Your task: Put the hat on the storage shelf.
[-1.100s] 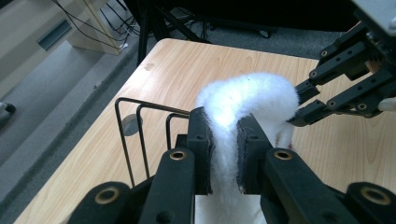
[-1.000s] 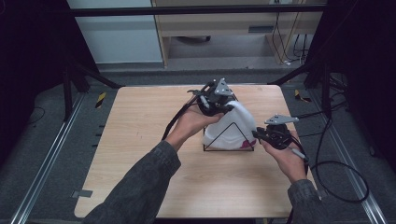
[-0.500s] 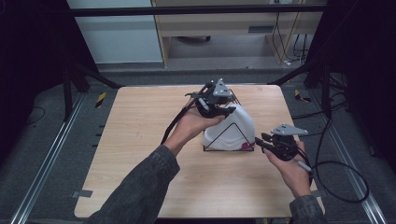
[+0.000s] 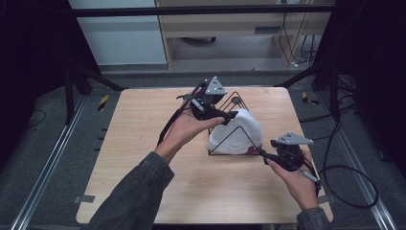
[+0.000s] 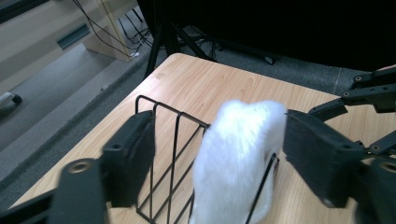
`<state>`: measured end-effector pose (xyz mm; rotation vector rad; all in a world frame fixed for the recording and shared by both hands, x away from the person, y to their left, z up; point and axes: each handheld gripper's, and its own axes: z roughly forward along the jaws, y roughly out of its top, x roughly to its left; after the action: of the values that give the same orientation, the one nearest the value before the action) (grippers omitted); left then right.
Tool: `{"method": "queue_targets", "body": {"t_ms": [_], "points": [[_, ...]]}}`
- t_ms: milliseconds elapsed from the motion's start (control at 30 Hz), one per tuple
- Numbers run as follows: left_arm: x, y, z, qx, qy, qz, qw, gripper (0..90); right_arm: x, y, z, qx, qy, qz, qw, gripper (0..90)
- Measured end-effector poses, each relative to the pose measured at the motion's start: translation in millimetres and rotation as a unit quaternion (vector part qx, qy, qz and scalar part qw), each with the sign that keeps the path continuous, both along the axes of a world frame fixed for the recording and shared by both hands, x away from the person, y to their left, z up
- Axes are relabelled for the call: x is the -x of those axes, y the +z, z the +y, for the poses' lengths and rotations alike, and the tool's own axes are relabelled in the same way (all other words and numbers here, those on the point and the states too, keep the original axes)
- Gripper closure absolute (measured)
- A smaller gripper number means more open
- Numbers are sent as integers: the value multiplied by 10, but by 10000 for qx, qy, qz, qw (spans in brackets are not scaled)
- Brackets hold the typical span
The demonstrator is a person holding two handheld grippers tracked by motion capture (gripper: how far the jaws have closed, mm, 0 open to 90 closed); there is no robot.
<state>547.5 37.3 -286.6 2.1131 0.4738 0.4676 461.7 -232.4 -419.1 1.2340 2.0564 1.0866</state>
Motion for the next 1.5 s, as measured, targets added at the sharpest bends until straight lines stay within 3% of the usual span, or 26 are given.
{"method": "queue_targets", "body": {"t_ms": [100,333,467,767,900,1033,1167,1367,1500], "points": [[47,10,93,-21,108,54,9999,122,47,-13,-17,-49,-85,-49,9999,312],[182,-33,394,-131,276,1,9995,97,181,-9,-29,-86,-112,-113,9998,230],[275,-142,594,-209,323,72,9992,66,230,-37,-13,-57,-88,-86,9999,160],[456,-405,1003,-224,433,234,9985,47,271,-174,76,17,197,77,9998,114],[534,-569,1147,-309,472,319,9979,47,307,-203,141,-29,343,129,9993,120],[621,-747,1267,-611,510,381,9961,47,368,-218,251,12,580,210,9981,186],[729,-946,1411,-701,570,466,9948,46,438,-207,400,10,855,212,9961,189],[943,-1354,1702,-843,707,693,9915,47,441,-335,710,162,1294,279,9911,218],[1018,-1618,1924,-760,930,860,9890,48,417,-442,939,240,1587,496,9858,206]]}}
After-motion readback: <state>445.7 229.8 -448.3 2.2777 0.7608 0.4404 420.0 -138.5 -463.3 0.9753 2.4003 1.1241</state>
